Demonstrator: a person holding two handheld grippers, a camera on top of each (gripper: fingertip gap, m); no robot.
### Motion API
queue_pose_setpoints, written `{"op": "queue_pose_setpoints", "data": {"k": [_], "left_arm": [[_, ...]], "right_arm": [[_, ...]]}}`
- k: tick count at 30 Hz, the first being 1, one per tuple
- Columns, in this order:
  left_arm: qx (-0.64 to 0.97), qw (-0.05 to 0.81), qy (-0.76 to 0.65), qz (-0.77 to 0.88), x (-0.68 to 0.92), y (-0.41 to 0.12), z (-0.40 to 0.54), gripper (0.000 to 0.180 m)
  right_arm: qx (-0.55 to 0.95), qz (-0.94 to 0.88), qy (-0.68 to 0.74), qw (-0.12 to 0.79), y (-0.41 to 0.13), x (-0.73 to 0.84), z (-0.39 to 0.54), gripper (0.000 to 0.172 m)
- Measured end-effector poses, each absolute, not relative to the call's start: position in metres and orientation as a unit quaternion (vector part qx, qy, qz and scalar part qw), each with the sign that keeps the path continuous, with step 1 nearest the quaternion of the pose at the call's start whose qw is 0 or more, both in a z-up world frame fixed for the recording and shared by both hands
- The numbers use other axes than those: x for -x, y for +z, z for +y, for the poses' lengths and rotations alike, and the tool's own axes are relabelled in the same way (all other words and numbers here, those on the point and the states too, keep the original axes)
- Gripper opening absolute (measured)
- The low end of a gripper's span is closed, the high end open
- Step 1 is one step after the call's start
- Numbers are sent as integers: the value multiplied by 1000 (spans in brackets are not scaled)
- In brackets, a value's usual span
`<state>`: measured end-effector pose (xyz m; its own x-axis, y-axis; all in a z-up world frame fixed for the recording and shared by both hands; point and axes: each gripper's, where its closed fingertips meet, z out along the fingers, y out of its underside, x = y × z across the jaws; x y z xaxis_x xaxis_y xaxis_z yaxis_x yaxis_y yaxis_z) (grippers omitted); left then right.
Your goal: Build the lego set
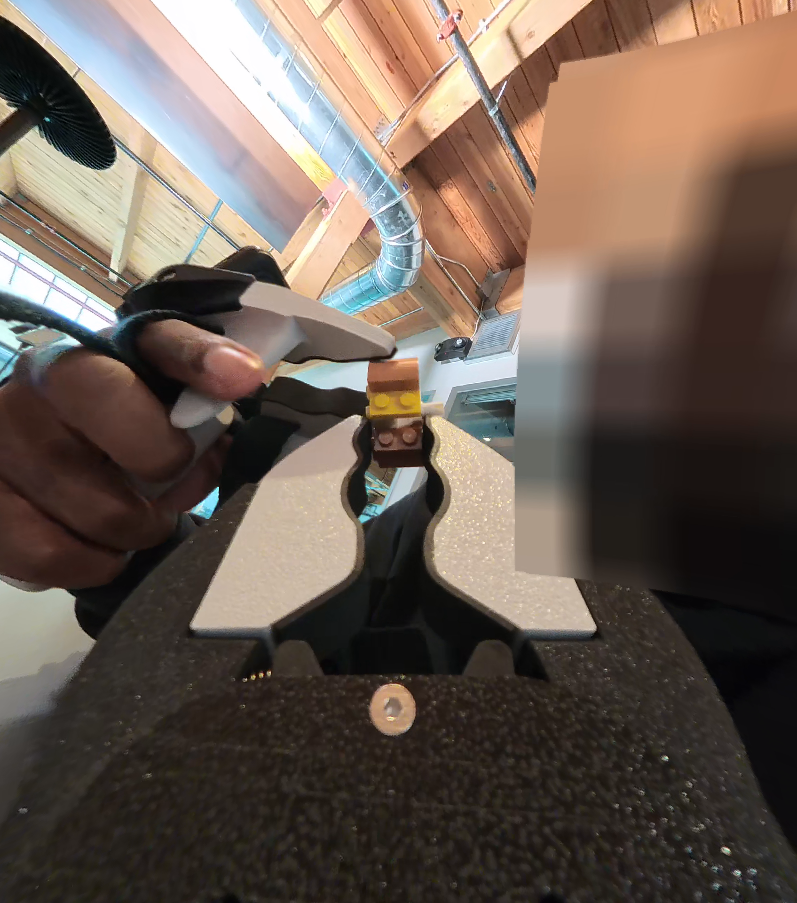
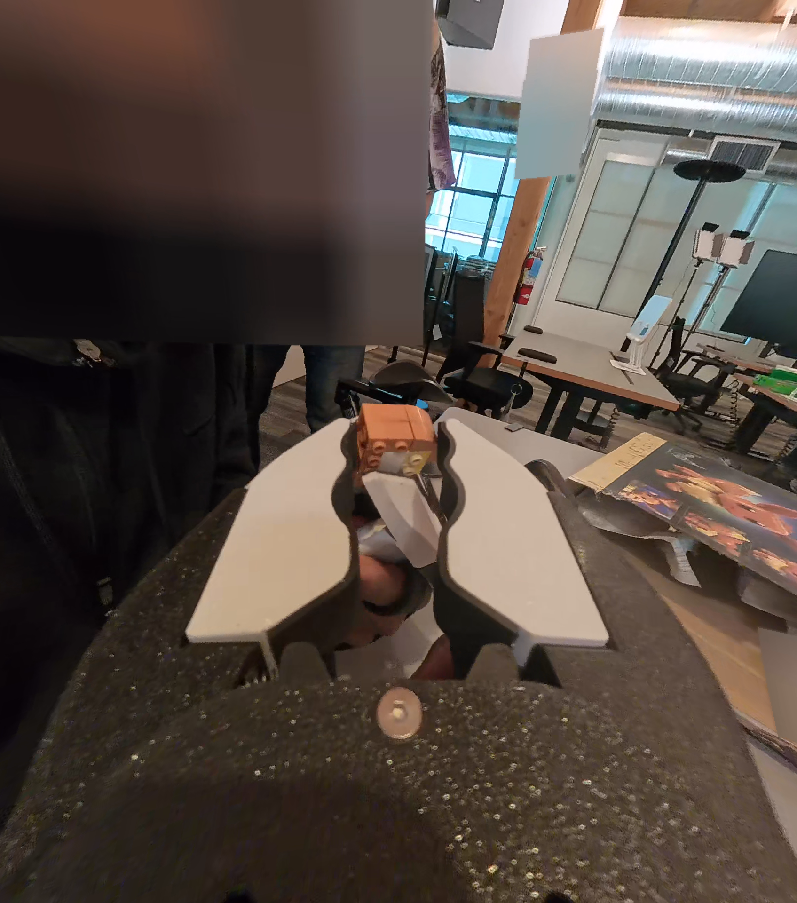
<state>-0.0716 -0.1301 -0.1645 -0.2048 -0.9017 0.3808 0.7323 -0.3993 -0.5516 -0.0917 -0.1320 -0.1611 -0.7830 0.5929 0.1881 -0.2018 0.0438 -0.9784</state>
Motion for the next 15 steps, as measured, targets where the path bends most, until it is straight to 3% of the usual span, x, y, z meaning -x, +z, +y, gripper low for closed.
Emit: {"op": "queue_pose_setpoints", "data": {"k": [15], "left_arm": [[328,533,-770,121,75,-164,-130,20]], "right_arm": [[135,-658,654,347,-161,95,-131,28]]}}
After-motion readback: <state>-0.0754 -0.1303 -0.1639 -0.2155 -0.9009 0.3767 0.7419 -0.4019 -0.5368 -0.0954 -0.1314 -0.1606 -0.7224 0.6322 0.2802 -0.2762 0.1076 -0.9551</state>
